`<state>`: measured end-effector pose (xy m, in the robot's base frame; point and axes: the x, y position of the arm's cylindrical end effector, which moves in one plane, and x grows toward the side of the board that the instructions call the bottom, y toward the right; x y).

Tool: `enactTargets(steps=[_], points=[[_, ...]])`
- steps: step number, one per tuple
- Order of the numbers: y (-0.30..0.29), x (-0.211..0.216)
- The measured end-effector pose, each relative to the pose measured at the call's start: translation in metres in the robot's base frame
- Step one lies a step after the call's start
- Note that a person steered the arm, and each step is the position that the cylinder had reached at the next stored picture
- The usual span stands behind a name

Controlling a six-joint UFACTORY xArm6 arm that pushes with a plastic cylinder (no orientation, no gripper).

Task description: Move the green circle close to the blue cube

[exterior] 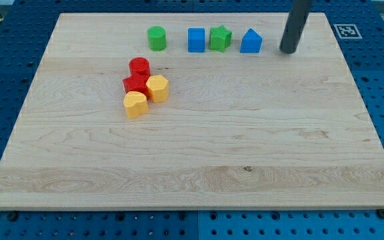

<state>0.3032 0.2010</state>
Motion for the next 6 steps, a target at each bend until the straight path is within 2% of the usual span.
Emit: enactTargets(steps=[1,2,3,4,5,6], points=[[-0.009,-0.047],[-0.086,-0.09],[-0.19,-0.107],[-0.27,-0.105],[-0.34,-0.078],[-0.364,-0.064]])
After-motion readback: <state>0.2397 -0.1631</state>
